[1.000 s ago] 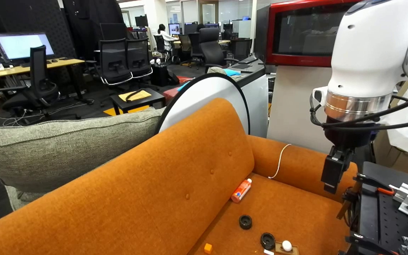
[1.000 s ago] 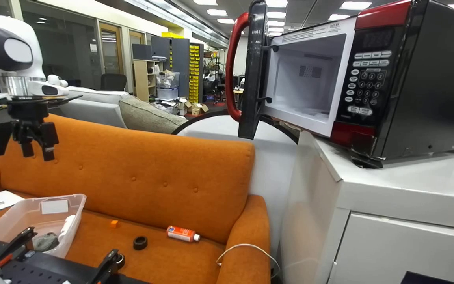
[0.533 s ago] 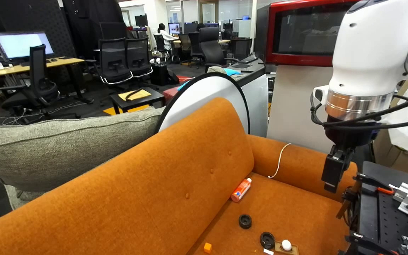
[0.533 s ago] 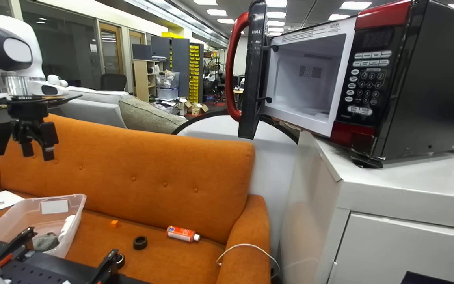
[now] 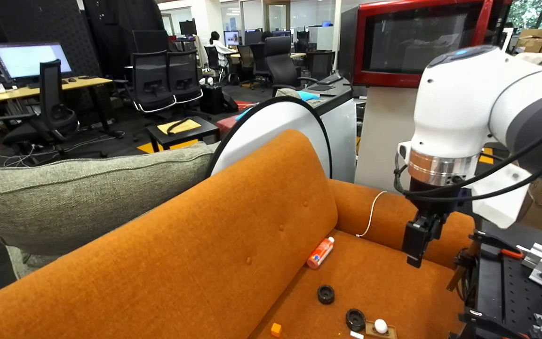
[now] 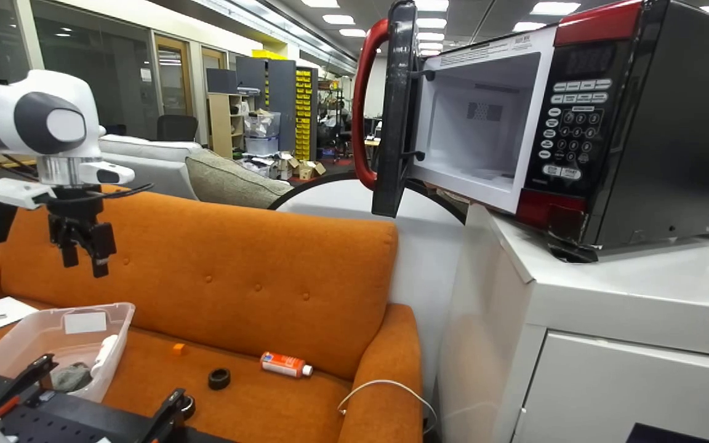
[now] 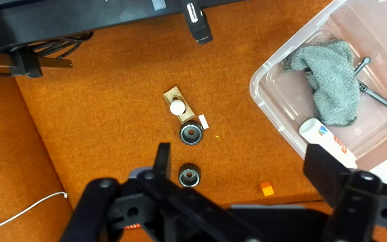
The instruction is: Pick up the white object and place it in the bowl
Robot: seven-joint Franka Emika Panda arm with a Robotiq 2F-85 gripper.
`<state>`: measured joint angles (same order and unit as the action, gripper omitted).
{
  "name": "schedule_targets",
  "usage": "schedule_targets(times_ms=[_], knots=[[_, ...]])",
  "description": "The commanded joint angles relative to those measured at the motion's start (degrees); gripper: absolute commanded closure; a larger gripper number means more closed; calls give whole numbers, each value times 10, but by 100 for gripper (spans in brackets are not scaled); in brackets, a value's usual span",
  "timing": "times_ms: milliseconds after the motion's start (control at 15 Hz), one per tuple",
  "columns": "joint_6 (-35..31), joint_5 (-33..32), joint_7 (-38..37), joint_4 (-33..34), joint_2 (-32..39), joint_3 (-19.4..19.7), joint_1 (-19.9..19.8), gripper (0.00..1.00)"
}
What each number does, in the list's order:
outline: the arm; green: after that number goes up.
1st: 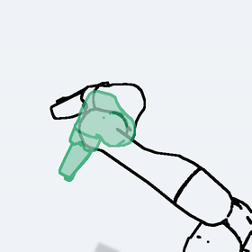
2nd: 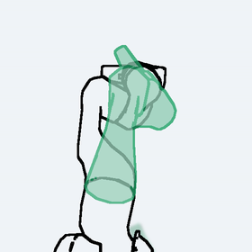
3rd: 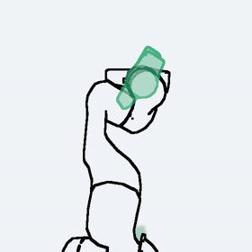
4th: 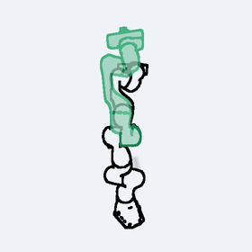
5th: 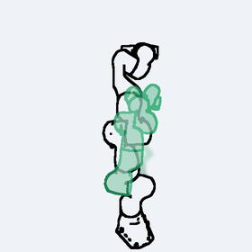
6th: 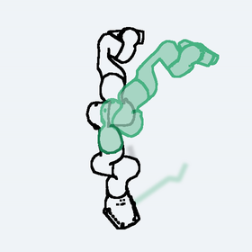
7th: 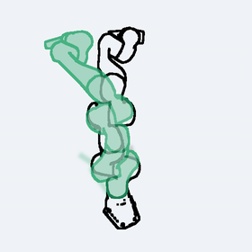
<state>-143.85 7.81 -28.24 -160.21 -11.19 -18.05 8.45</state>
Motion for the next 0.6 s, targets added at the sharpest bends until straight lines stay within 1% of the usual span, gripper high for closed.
schedule_targets(times_ms=[0,133,200,267,333,400,533], knots=[[-87,-42,2,15,104,26,-15,0],[-121,-80,-13,28,157,53,-18,0],[-128,-84,-5,37,181,67,-13,0],[-120,-81,-7,49,200,78,-6,0],[-116,-67,2,25,167,80,2,0],[-117,-66,3,35,186,88,4,0],[-117,-65,4,48,203,90,7,0]])
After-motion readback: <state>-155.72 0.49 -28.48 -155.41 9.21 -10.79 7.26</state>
